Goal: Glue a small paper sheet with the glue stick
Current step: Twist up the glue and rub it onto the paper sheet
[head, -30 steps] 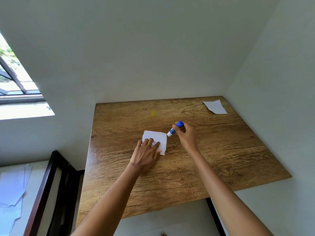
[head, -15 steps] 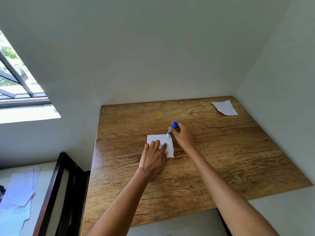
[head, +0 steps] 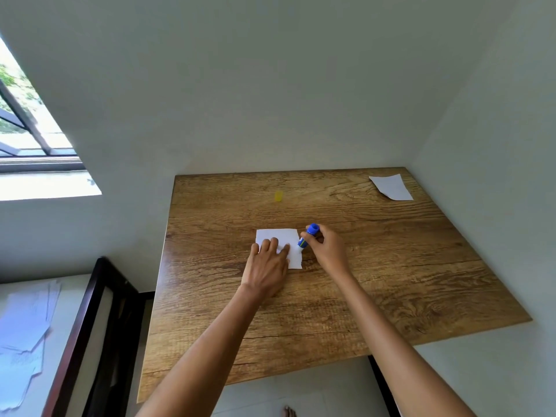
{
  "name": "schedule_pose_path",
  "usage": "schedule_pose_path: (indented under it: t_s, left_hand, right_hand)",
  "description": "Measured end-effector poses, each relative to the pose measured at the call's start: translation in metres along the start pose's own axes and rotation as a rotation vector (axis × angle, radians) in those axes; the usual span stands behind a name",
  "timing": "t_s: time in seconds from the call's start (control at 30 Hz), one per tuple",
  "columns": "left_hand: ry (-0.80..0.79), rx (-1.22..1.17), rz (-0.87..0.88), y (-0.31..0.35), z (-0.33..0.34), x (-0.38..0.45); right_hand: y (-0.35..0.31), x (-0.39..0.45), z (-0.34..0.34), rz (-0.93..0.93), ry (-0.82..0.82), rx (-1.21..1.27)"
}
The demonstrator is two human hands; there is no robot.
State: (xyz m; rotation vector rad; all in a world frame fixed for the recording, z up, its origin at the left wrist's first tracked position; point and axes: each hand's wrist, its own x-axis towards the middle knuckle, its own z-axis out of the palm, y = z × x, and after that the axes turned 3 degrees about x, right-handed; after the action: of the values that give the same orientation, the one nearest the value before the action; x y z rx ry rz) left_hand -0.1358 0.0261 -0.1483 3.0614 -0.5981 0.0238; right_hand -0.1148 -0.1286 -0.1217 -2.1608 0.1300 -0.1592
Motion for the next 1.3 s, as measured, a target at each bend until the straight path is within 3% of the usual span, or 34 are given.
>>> schedule_pose_path:
  t_s: [0.4, 0.57, 0.67, 0.8, 1.1, 1.3]
  left_hand:
    - [-0.011, -0.012, -0.027, 0.002, -0.001, 0.003]
    - [-0.024, -0.054, -0.064, 0.002, -0.01, 0.009]
    - [0.047, -0.11, -0.085, 0.005, -0.019, 0.017]
    - [0.14, -0.177, -0.078, 0.016, -0.032, 0.035]
    - [0.061, -0.064, 0.104, 0.014, -0.004, 0.06]
    - [0.195, -0.11, 0.136, 0.008, 0.007, 0.055]
  right_hand:
    - [0.002, -0.037, -0.012, 0.068, 0.013, 0.134]
    - [-0.005, -0.033, -0.027, 0.167, 0.223, 0.511]
    - [-0.008, -0.022, -0.035, 0.224, 0.271, 0.677]
    - [-0.01, -0.005, -0.035, 0.304, 0.233, 0.777]
    - [0.001, 0.055, -0.032, 0.269, 0.05, 0.747]
    - [0.012, 0.084, -0.016, 0.246, 0.014, 0.723]
